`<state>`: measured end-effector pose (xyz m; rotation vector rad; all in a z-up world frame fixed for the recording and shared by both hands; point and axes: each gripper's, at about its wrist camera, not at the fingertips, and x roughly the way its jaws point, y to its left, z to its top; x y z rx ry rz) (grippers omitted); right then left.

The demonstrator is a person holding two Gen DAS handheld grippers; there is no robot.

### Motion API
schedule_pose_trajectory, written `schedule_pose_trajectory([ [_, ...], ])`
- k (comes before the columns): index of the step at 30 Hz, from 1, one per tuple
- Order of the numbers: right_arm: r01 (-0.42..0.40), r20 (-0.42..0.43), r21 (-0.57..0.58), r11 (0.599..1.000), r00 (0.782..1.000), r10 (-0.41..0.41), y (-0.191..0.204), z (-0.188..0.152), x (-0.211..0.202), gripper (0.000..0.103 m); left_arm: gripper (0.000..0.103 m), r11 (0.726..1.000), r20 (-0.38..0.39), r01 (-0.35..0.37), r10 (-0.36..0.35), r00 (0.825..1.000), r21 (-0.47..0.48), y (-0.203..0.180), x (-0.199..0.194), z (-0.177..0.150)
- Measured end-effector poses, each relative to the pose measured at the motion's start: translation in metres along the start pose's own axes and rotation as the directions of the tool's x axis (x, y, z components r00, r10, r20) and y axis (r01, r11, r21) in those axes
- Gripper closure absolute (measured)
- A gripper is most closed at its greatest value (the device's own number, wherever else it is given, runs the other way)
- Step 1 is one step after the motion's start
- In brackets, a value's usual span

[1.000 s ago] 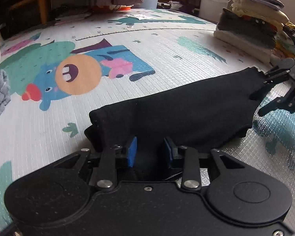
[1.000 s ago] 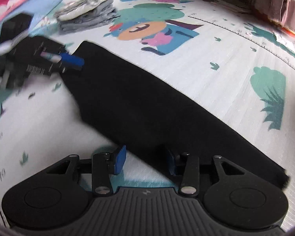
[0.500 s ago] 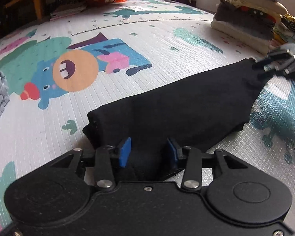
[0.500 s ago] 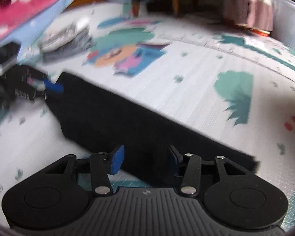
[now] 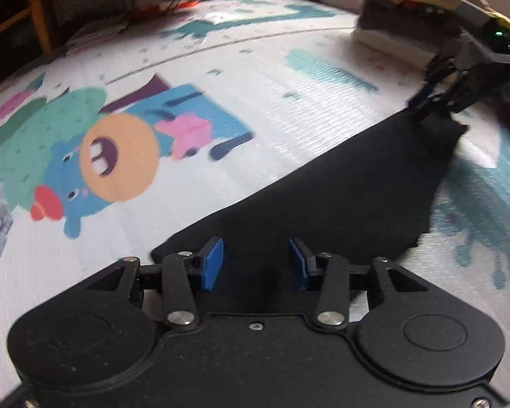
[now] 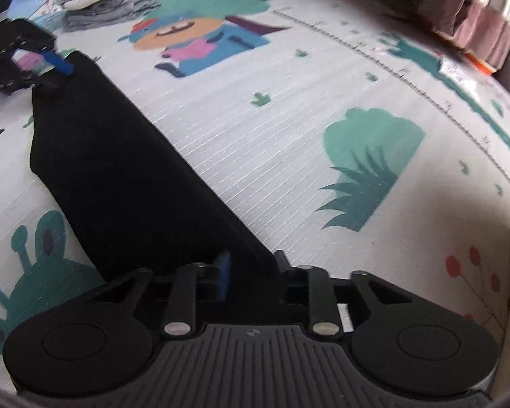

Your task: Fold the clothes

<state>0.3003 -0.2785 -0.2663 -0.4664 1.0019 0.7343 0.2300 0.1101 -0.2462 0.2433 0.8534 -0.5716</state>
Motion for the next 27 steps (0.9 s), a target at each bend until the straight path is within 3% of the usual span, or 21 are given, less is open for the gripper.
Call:
schedule_pose_trajectory([
  [2,-0.012,-0.018,-0.017,1.0,1.0,0.012,0.001,0.003,0.003,0.097,0.061,1.0,-0.011,0.002,-0.002,1.0,-0.022,0.005,0.004,-0.003],
  [6,0.014,-0.005,-0.075,0.997,1.0,-0.014,0.007,0.01,-0.005,0.099,0.061,1.0,-0.018,0.001,-0.001,1.0,-0.009,0.002,0.004,-0.009],
  [9,0.045,0.064,0.009,0.999,0.997,-0.045,-0.006,0.018,-0.019,0.099,0.061,1.0,-0.019,0.007,-0.008,1.0,-0.023,0.005,0.003,-0.011],
  [11,0.022,0.019,0.051,0.998,1.0,-0.023,-0.012,0.02,-0.01,0.098,0.061,1.0,-0.02,0.006,-0.006,1.0,-0.023,0.005,0.004,-0.01],
  [12,0.026,-0.032,0.047,0.999,0.999,-0.025,-0.01,0.019,-0.001,0.094,0.061,1.0,-0.021,0.004,-0.004,1.0,-0.023,0.004,0.004,-0.009],
  [13,0.067,-0.057,0.01,0.998,0.996,-0.067,-0.005,0.018,0.006,0.074,0.061,1.0,-0.022,0.001,-0.002,1.0,-0.023,0.003,0.005,-0.008],
  [14,0.131,-0.03,-0.022,0.991,0.991,-0.132,0.0,0.016,0.006,0.057,0.06,1.0,-0.022,0.002,-0.002,1.0,-0.023,0.003,0.004,-0.009],
  [15,0.155,-0.001,-0.002,0.988,0.988,-0.155,-0.002,0.014,0.002,0.054,0.06,1.0,-0.022,0.003,-0.003,1.0,-0.023,0.002,0.004,-0.009],
  [16,0.159,0.022,0.038,0.987,0.987,-0.16,-0.006,0.012,-0.004,0.058,0.06,1.0,-0.021,0.003,-0.004,1.0,-0.024,0.002,0.004,-0.01],
  [19,0.186,0.08,0.129,0.974,0.977,-0.197,-0.016,0.004,-0.024,0.056,0.06,1.0,-0.011,0.008,-0.008,1.0,-0.03,0.003,-0.001,-0.011],
  [22,0.154,0.101,0.275,0.949,0.977,-0.188,-0.029,-0.019,-0.042,0.055,0.06,0.996,0.019,0.019,-0.018,1.0,-0.083,0.007,-0.008,-0.013],
  [24,0.126,0.122,0.31,0.942,0.978,-0.171,-0.028,-0.034,-0.046,0.056,0.059,0.994,0.024,0.022,-0.02,1.0,-0.111,0.009,-0.01,-0.016],
  [27,0.132,0.073,0.319,0.939,0.984,-0.164,-0.031,-0.044,-0.033,0.058,0.059,0.993,0.012,0.022,-0.021,1.0,-0.112,0.006,-0.008,-0.019],
])
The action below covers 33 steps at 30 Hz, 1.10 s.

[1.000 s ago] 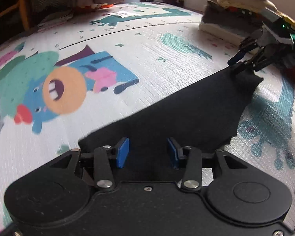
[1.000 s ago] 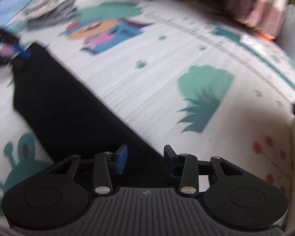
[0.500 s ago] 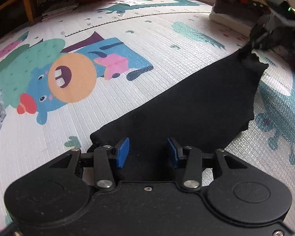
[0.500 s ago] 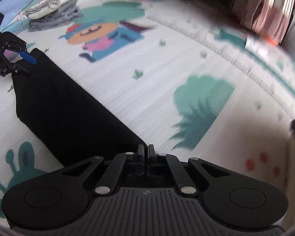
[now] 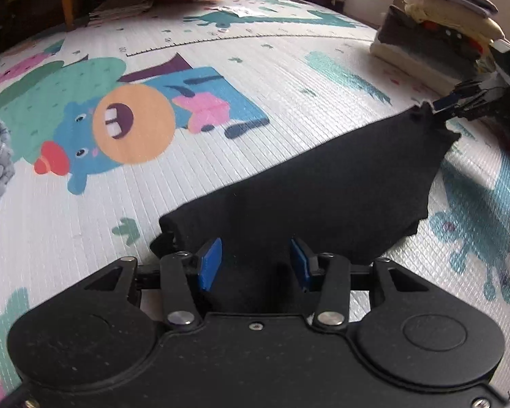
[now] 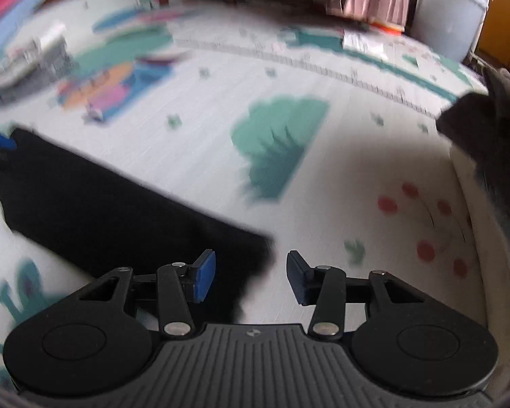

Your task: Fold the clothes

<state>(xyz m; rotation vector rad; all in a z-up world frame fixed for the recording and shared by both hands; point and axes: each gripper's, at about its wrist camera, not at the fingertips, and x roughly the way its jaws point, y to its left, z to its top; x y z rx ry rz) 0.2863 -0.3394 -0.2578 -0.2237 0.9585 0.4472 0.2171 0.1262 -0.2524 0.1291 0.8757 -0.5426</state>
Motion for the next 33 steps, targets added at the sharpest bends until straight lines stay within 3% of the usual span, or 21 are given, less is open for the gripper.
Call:
schedule_pose_trajectory([
  [3,-0.034,0.013,0.076,0.997,0.999,0.033,-0.011,0.001,0.004,0.069,0.058,1.0,-0.005,0.002,-0.002,1.0,0.002,-0.003,0.002,0.0],
  [4,-0.046,0.019,0.098,0.994,0.999,0.045,-0.014,0.003,0.005,0.086,0.058,1.0,-0.006,0.003,-0.003,1.0,-0.002,-0.003,0.003,0.0],
  [5,-0.059,0.025,0.121,0.991,0.998,0.056,-0.017,0.004,0.006,0.096,0.058,1.0,-0.006,0.003,-0.003,1.0,-0.002,-0.003,0.003,0.0],
  [9,-0.08,0.094,0.161,0.984,0.993,0.065,-0.018,0.008,-0.006,0.098,0.058,1.0,-0.006,0.01,-0.01,1.0,0.003,-0.001,0.004,-0.002],
  [12,-0.112,0.174,0.257,0.96,0.982,0.068,-0.027,0.011,-0.021,0.098,0.058,1.0,-0.005,0.013,-0.013,1.0,0.01,-0.001,0.004,-0.003],
  [15,-0.091,0.141,0.264,0.96,0.989,0.055,-0.028,0.018,-0.009,0.098,0.058,1.0,-0.01,0.01,-0.01,1.0,0.014,-0.002,0.005,-0.002],
  [16,-0.093,0.087,0.27,0.958,0.994,0.072,-0.029,0.019,0.002,0.098,0.058,1.0,-0.012,0.009,-0.009,1.0,0.016,-0.002,0.005,-0.001],
  [18,-0.021,-0.017,0.272,0.962,1.0,0.026,-0.027,0.019,0.024,0.09,0.058,1.0,-0.012,0.009,-0.009,1.0,0.015,-0.002,0.005,-0.002],
  [20,0.023,-0.022,0.29,0.957,1.0,-0.017,-0.029,0.018,0.027,0.058,0.058,1.0,-0.012,0.008,-0.008,1.0,0.018,-0.002,0.005,-0.002],
  [21,0.035,-0.001,0.307,0.951,0.999,-0.036,-0.031,0.017,0.022,0.054,0.058,1.0,-0.012,0.009,-0.009,1.0,0.017,-0.002,0.004,-0.002],
  [24,0.1,0.093,0.25,0.963,0.988,-0.126,-0.018,0.016,-0.003,0.053,0.058,1.0,-0.009,0.014,-0.013,1.0,0.013,-0.001,0.003,-0.002],
  [26,0.139,0.159,0.112,0.984,0.975,-0.156,0.008,0.014,-0.017,0.053,0.058,1.0,-0.002,0.007,-0.007,1.0,0.011,-0.001,0.001,-0.002],
  [30,0.056,0.2,-0.148,0.987,0.979,-0.025,0.066,0.014,-0.015,0.055,0.058,0.999,0.033,0.015,-0.014,0.999,-0.032,-0.005,-0.008,-0.001],
  [31,0.014,0.193,-0.17,0.985,0.981,0.019,0.077,0.016,-0.009,0.057,0.058,0.998,0.038,0.014,-0.012,0.999,-0.057,-0.004,-0.01,-0.003],
  [33,-0.011,0.131,-0.137,0.99,0.991,0.029,0.082,0.018,0.013,0.057,0.058,0.996,0.05,-0.002,0.007,0.999,-0.095,-0.001,-0.015,-0.006],
])
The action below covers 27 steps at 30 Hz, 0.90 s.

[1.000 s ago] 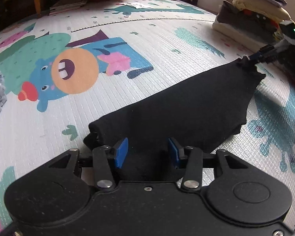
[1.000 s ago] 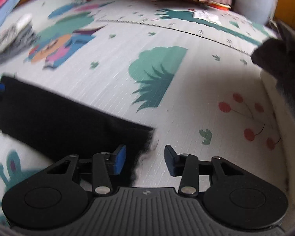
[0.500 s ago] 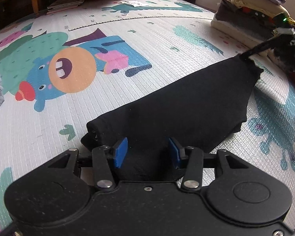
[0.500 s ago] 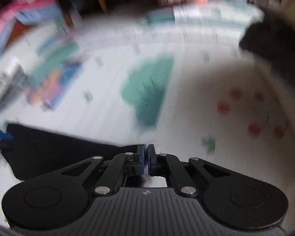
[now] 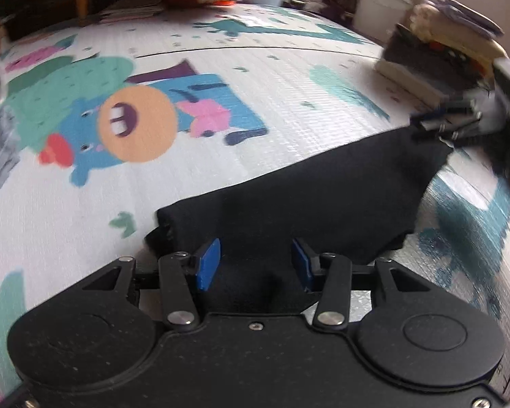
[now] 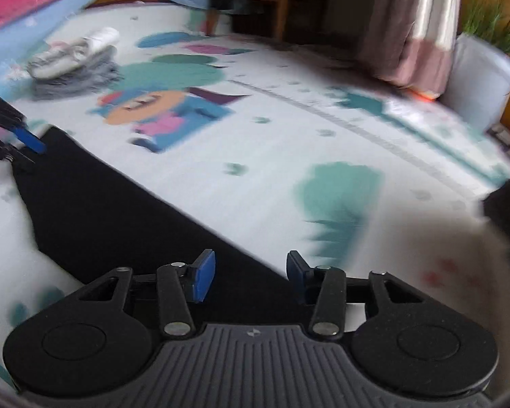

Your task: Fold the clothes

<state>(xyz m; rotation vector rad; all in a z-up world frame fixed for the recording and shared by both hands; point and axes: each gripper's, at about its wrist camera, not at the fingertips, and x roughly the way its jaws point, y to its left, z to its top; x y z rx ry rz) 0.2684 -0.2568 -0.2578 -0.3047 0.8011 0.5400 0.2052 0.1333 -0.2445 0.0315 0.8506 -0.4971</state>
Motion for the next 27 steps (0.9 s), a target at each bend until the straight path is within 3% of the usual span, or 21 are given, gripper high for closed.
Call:
schedule_pose_trajectory([
  [1,-0.003,-0.035,0.022,1.0,0.999,0.004,0.001,-0.001,0.012,0.056,0.058,1.0,0.011,-0.008,0.008,1.0,-0.021,0.002,-0.004,-0.001],
  [2,-0.016,-0.009,0.059,0.998,1.0,0.016,-0.004,-0.006,0.017,0.052,0.058,0.999,0.022,-0.016,0.017,1.0,-0.041,0.004,-0.008,-0.003],
  [6,-0.034,0.018,0.09,0.995,0.999,0.033,-0.013,-0.003,0.001,0.052,0.055,0.981,0.11,-0.076,0.097,0.989,-0.18,0.016,-0.032,-0.004],
  [9,0.016,0.068,0.142,0.99,0.997,-0.026,-0.019,-0.01,-0.022,0.049,0.052,0.92,0.116,-0.064,0.117,0.986,-0.388,0.039,-0.041,-0.015],
  [11,0.05,0.062,0.269,0.962,0.996,-0.069,-0.034,-0.022,-0.031,0.047,0.051,0.867,0.11,-0.031,0.098,0.989,-0.498,0.05,-0.043,-0.027],
  [13,0.076,0.031,0.424,0.902,0.995,-0.099,-0.052,-0.036,-0.036,0.043,0.049,0.827,0.098,0.0,0.067,0.993,-0.562,0.055,-0.041,-0.038],
  [17,0.062,-0.027,0.605,0.794,0.998,-0.057,-0.069,-0.061,-0.031,0.043,0.048,0.757,0.079,0.054,-0.004,0.997,-0.651,0.056,-0.029,-0.051],
  [20,0.027,-0.035,0.614,0.789,0.999,-0.007,-0.062,-0.068,-0.025,0.056,0.049,0.715,0.072,0.056,-0.009,0.997,-0.697,0.052,-0.02,-0.053],
  [21,0.03,-0.04,0.61,0.792,0.999,-0.007,-0.06,-0.067,-0.023,0.056,0.06,0.7,0.075,0.063,-0.014,0.997,-0.711,0.053,-0.019,-0.052],
  [22,0.034,-0.045,0.607,0.794,0.999,-0.009,-0.059,-0.066,-0.022,0.058,0.069,0.697,0.058,0.053,-0.017,0.998,-0.715,0.053,-0.016,-0.05],
  [25,0.017,-0.056,0.639,0.769,0.998,0.025,-0.062,-0.071,-0.027,0.069,0.076,0.74,0.044,0.053,-0.032,0.999,-0.671,0.051,-0.018,-0.049],
  [27,0.004,-0.063,0.663,0.749,0.997,0.05,-0.065,-0.074,-0.031,0.081,0.078,0.723,0.042,0.065,-0.05,0.998,-0.688,0.057,-0.027,-0.06],
])
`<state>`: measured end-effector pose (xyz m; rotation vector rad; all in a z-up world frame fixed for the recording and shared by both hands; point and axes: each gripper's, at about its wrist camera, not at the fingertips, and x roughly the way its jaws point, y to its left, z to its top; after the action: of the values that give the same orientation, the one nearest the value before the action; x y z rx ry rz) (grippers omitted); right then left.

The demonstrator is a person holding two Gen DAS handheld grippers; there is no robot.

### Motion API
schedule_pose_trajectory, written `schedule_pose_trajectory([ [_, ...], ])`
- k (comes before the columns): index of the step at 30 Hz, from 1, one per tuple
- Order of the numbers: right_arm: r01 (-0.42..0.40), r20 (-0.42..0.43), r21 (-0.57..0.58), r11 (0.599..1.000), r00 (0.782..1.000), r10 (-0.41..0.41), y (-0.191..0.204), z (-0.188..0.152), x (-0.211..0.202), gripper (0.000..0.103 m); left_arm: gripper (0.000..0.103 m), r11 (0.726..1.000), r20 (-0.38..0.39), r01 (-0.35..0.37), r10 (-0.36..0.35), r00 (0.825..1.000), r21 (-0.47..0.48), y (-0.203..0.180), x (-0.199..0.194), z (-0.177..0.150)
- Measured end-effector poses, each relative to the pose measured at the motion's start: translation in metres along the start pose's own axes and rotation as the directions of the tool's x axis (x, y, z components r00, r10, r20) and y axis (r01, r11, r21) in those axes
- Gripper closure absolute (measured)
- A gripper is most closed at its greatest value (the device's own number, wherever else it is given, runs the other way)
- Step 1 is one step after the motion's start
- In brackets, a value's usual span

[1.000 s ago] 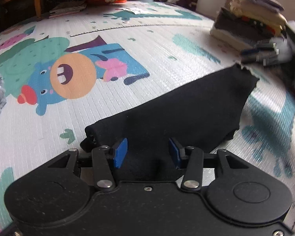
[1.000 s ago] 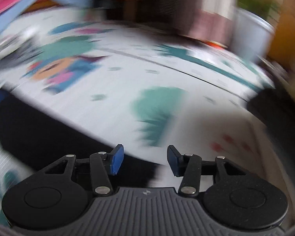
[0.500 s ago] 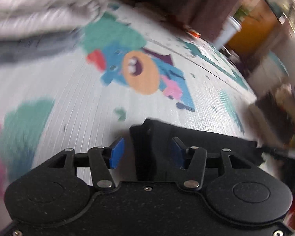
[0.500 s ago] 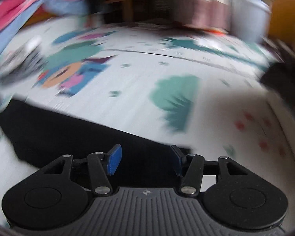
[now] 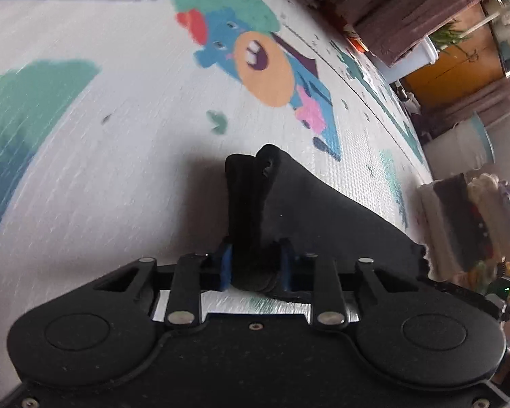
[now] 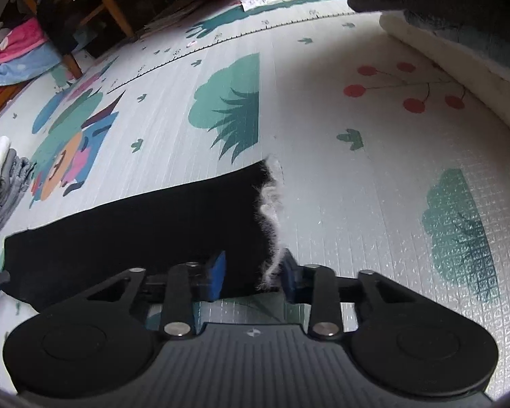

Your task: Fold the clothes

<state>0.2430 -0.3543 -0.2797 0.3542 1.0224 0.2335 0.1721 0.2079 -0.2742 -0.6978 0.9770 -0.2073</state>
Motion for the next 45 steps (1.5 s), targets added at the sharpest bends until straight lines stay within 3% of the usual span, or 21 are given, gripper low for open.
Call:
schedule_pose_trajectory([
  [7,-0.104,-0.141,-0.013,0.994,0.985,0.101,0.027,-0.034,-0.008,0.084,0.076,0.997,-0.013,-0.076,0.076,0.997,-0.005,0.051,-0.047,0.006],
  [10,-0.084,-0.079,-0.178,0.98,0.994,0.071,0.055,-0.042,-0.024,0.081,0.053,0.997,0.036,-0.066,0.068,0.997,-0.051,0.061,-0.061,0.008],
  [11,-0.069,-0.044,-0.255,0.964,0.997,0.06,0.066,-0.044,-0.03,0.08,0.047,0.995,0.065,-0.069,0.074,0.995,-0.074,0.063,-0.066,0.008],
  [14,-0.041,0.045,-0.445,0.894,0.997,0.068,0.098,-0.048,-0.04,0.08,0.047,0.988,0.107,-0.048,0.064,0.992,-0.146,0.07,-0.07,0.0],
  [15,-0.049,0.05,-0.486,0.873,0.995,0.083,0.107,-0.049,-0.04,0.08,0.047,0.985,0.121,-0.04,0.061,0.991,-0.169,0.073,-0.071,-0.003],
  [18,-0.092,0.005,-0.566,0.819,0.993,0.115,0.127,-0.053,-0.023,0.08,0.048,0.992,0.134,-0.032,0.049,0.99,-0.122,0.063,-0.065,-0.008],
  [19,-0.108,-0.026,-0.565,0.818,0.993,0.113,0.128,-0.053,-0.013,0.081,0.049,0.993,0.13,-0.026,0.042,0.991,-0.119,0.061,-0.062,-0.01],
  [21,-0.112,-0.094,-0.532,0.839,0.993,0.073,0.126,-0.052,0.009,0.08,0.068,0.994,0.121,-0.013,0.027,0.992,-0.113,0.056,-0.057,-0.012],
  [22,-0.119,-0.1,-0.52,0.846,0.992,0.079,0.124,-0.052,0.012,0.078,0.068,0.994,0.119,-0.034,0.047,0.992,-0.107,0.052,-0.054,-0.015],
  [25,-0.147,-0.11,-0.494,0.857,0.988,0.106,0.12,-0.048,0.013,0.076,0.074,0.981,0.127,0.014,0.011,0.992,-0.193,0.059,-0.051,-0.019],
  [30,-0.173,-0.127,-0.445,0.879,0.983,0.13,0.112,-0.047,0.013,0.076,0.077,0.991,0.161,0.051,-0.031,0.986,-0.121,0.039,-0.068,-0.006],
  [32,-0.175,-0.128,-0.461,0.87,0.983,0.13,0.113,-0.047,0.014,0.076,0.077,0.997,0.155,0.04,-0.029,0.987,-0.065,0.026,-0.077,0.004],
  [36,-0.193,-0.136,-0.433,0.881,0.98,0.148,0.108,-0.043,0.016,0.075,0.078,0.992,0.097,-0.079,0.07,0.993,0.096,-0.003,-0.081,0.025],
  [38,-0.228,-0.145,-0.383,0.895,0.972,0.185,0.102,-0.04,0.015,0.066,0.078,0.987,0.084,-0.102,0.091,0.992,0.127,-0.02,-0.081,0.031],
  [45,-0.286,-0.129,-0.248,0.926,0.957,0.261,0.077,-0.039,0.008,0.064,0.078,0.937,0.079,-0.132,0.112,0.991,0.323,-0.114,-0.064,0.027],
])
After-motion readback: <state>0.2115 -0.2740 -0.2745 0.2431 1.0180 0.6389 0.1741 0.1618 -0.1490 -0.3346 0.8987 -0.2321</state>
